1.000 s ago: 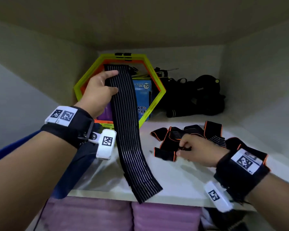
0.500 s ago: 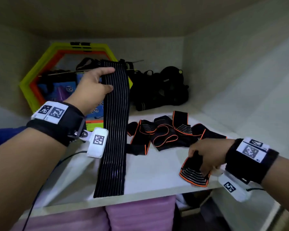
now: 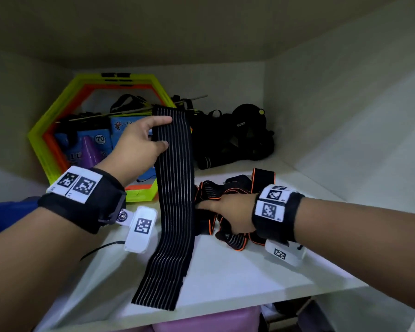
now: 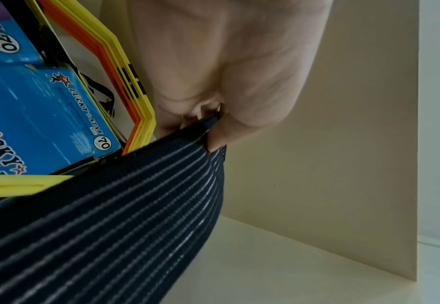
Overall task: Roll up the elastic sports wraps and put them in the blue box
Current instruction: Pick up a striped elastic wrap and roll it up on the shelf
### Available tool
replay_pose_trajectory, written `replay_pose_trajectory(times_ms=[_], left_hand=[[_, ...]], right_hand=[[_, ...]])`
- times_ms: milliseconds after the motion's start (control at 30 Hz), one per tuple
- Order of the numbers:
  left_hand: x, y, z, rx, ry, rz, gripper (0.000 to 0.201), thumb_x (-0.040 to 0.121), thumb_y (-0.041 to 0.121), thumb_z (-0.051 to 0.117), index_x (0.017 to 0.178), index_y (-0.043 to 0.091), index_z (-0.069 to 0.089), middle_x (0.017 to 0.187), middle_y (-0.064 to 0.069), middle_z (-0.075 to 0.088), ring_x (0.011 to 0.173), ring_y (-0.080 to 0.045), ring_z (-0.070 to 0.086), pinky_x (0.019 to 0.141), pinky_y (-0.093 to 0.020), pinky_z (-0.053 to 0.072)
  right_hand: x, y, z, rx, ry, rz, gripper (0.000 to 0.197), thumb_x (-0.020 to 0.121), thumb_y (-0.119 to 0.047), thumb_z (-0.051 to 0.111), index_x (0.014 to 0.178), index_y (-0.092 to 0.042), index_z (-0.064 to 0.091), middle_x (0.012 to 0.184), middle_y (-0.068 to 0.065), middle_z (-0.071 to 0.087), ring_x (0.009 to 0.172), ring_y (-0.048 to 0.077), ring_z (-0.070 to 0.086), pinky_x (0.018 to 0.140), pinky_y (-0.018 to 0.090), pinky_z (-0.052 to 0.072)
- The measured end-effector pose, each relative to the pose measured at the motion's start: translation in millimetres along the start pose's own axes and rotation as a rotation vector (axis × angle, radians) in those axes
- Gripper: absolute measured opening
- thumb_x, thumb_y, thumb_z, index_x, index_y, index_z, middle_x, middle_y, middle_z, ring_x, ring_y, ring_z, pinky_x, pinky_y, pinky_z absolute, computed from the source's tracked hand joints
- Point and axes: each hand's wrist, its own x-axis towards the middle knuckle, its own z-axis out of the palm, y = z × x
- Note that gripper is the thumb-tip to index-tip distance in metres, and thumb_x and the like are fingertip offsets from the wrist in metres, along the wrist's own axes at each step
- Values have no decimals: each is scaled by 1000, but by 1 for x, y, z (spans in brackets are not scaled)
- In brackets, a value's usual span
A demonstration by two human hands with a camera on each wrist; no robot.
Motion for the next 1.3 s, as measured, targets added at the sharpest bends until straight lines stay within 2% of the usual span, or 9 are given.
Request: replay_pose_trajectory(times_ms=[200, 333, 433, 533, 733, 867, 967, 1233, 1300], left_hand=[[4, -14, -13, -32, 43, -7, 51, 93, -7, 60, 130, 29, 63, 108, -3, 74, 86, -25, 75, 74, -35, 62], [2, -17, -15, -62, 36, -2, 52, 93, -9, 59, 132, 26, 62, 107, 5, 73, 90, -16, 75, 77, -27, 61], [3, -14, -12, -95, 36, -4, 52, 94, -10, 58, 132, 24, 61, 106, -1, 75, 89, -15, 75, 73, -22, 60], [2, -9, -4, -120, 26, -8, 51, 94, -12, 56, 133, 22, 60, 105, -6, 75, 90, -18, 75, 74, -24, 61], [6, 2, 16, -129, 5, -3, 51, 94, -12, 56, 132, 21, 60, 108, 1, 74, 90, -13, 75, 75, -25, 60], [12, 18, 32, -154, 23, 18, 51, 93, -13, 56, 129, 23, 63, 103, 3, 74, 86, -13, 74, 80, -33, 61], [22, 32, 42, -161, 74, 60, 51, 87, -6, 63, 122, 31, 67, 108, -12, 74, 88, -30, 68, 89, -58, 56], [55, 45, 41, -150, 262, 14, 56, 85, -12, 62, 120, 32, 66, 119, -6, 69, 93, -23, 73, 87, -46, 61], [56, 33, 37, -90, 270, -8, 52, 87, -12, 61, 125, 24, 64, 110, -2, 69, 77, -3, 71, 77, -26, 62]], right_hand=[[54, 6, 7, -31, -229, -18, 53, 91, -2, 47, 141, -21, 52, 126, 8, 65, 111, 30, 61, 77, 26, 37], [80, 43, 10, 32, -251, 78, 82, 54, -59, 21, 113, -25, 66, 104, 1, 69, 99, 31, 65, 93, 38, 50], [92, 74, 15, -21, -266, 182, 78, 49, -60, 21, 102, -24, 66, 102, 7, 68, 96, 32, 64, 95, 42, 50], [93, 96, 17, -24, -262, 292, 41, 76, -46, 43, 101, -22, 65, 97, 8, 65, 86, 28, 60, 88, 39, 51], [67, 94, -9, 93, -213, 270, 40, 79, -20, 71, 118, -12, 62, 112, 8, 67, 98, 24, 65, 70, 29, 49], [35, 78, -38, 715, 90, 6, 21, 75, -10, 66, 82, -30, 71, 92, 4, 67, 88, 25, 66, 81, 42, 55], [5, 62, -48, 1151, -5, -219, 28, 78, -19, 73, 102, -33, 76, 102, 3, 67, 93, 15, 61, 84, 26, 49], [-37, 24, -14, 1544, 89, -264, 45, 77, 7, 73, 115, -17, 72, 110, 12, 70, 100, 22, 66, 95, 42, 53], [-49, 19, -2, 1580, 53, -250, 50, 77, 12, 73, 120, -14, 69, 110, 9, 69, 98, 21, 67, 92, 42, 55]])
